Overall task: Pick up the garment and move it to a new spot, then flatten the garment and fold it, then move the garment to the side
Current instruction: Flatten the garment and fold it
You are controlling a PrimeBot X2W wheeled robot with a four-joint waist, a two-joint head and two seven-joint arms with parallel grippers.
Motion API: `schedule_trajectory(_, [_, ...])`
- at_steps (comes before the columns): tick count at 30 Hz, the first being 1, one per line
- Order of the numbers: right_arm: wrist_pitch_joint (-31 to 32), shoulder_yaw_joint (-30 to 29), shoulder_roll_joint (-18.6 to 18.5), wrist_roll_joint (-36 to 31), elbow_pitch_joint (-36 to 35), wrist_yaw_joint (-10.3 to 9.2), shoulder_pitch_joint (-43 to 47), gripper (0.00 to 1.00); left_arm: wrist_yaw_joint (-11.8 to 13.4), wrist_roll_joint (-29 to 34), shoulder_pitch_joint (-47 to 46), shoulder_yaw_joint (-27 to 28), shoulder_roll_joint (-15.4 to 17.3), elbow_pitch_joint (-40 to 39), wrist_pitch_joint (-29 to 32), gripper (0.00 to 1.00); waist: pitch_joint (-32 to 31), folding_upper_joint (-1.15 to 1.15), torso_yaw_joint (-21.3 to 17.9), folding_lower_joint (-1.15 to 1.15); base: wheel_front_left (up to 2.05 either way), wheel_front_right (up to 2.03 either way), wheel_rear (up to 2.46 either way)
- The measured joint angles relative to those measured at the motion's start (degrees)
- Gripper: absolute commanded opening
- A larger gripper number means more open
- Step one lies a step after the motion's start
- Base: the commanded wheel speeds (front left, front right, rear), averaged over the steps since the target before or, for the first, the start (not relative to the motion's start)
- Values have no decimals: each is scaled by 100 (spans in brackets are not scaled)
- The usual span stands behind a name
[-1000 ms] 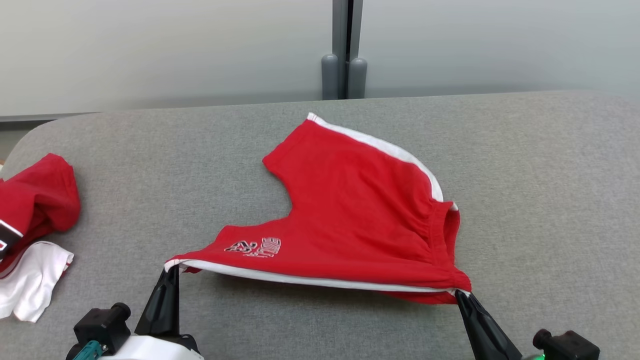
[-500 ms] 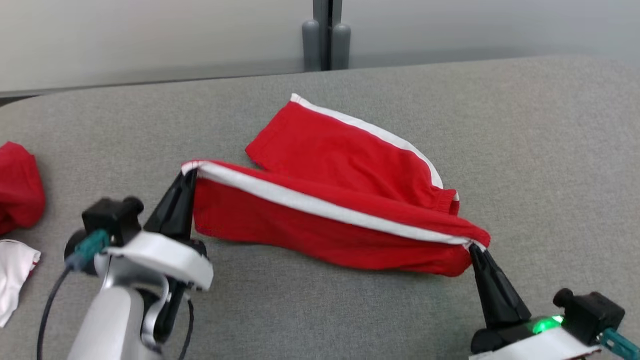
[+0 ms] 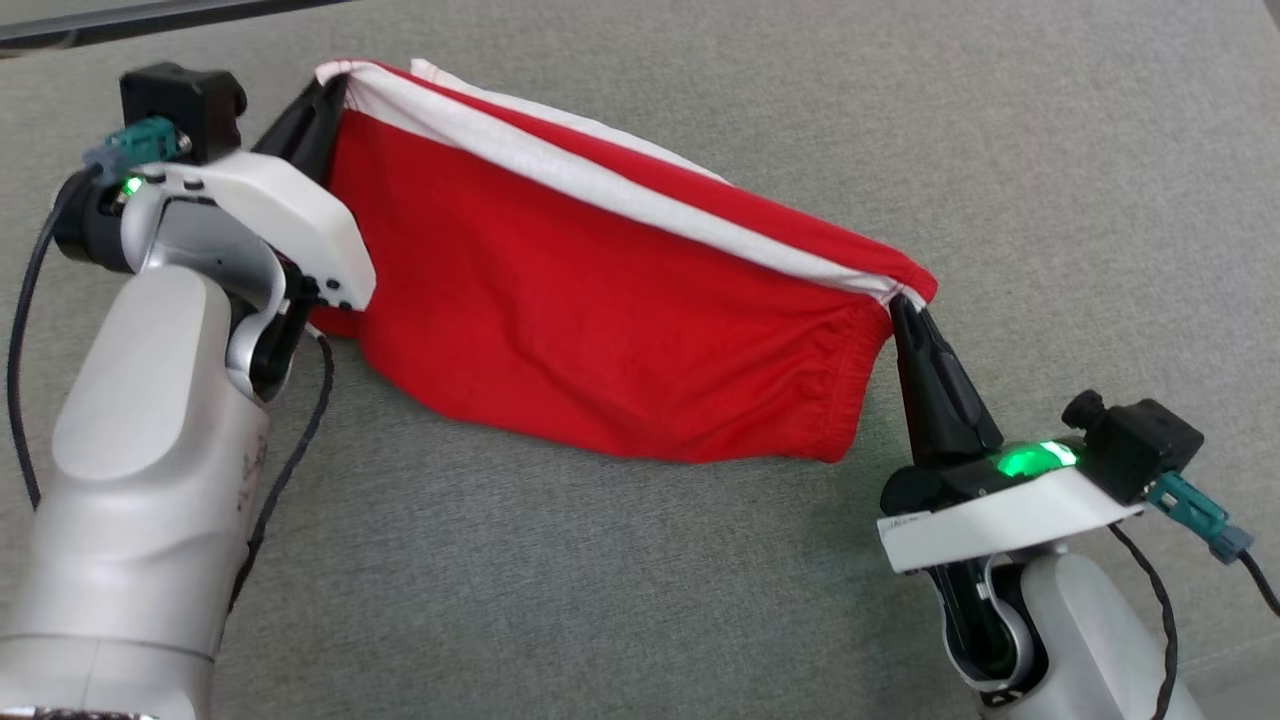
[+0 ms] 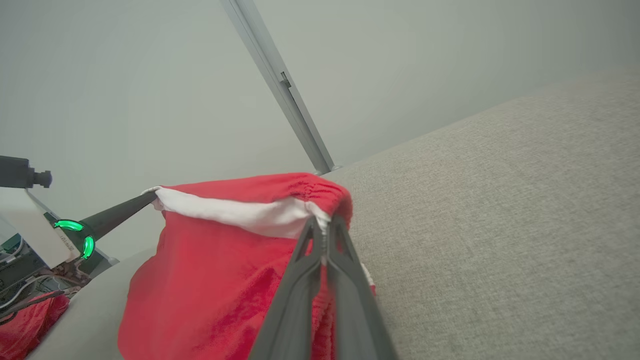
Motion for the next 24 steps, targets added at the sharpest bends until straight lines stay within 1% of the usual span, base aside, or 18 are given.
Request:
schedule_trajectory(6, [-212,263,22,209,504,0,-561,0,-16,-116,-817,-181,41,1271,-40,0,365,0,-364,0,0,0,0])
schedule_trajectory(7, [-232,314,29,246,577,0,-641,0,-16,-149,-912,-209,54,1436,-70,0,415,0,-410,0,0,0,0])
schedule_trajectory(8, [-232,314,29,246,577,0,-641,0,-16,-149,-912,-209,54,1436,-70,0,415,0,-410,0,0,0,0])
schedule_trajectory(9, [-258,352,32,252,646,0,-701,21,-16,-165,-989,-245,71,1578,-124,5,461,0,-450,0,0,0,0])
schedule_trajectory(10, [-265,411,30,261,703,0,-747,49,-16,-232,-1063,-272,68,1718,-156,54,505,0,-484,0,0,0,0])
schedule_trajectory(11, [-291,469,23,263,749,0,-775,100,-16,-299,-1104,-303,55,1813,-233,100,540,0,-510,0,0,0,0])
schedule_trajectory(14, [-339,511,-107,135,810,-1,-787,100,-16,-452,-1159,-409,23,2003,-582,100,581,0,-504,0,0,0,0])
schedule_trajectory(18, [-377,313,-330,-494,723,0,-722,100,-16,-546,-1095,-434,46,2080,-1392,100,484,0,-383,0,0,0,0])
schedule_trajectory(20, [-382,129,-433,-879,534,0,-597,100,-4,-573,-905,-364,24,2073,-1634,100,406,0,-299,0,0,0,0])
schedule_trajectory(23, [-388,-234,-504,-1365,197,0,-374,100,134,-567,-591,-245,-19,1772,-1769,100,276,0,-145,0,0,0,0])
schedule_trajectory(24, [-388,-413,-514,-1603,10,0,-257,100,265,-569,-325,-30,-33,1255,-1783,100,182,0,-37,0,0,0,0])
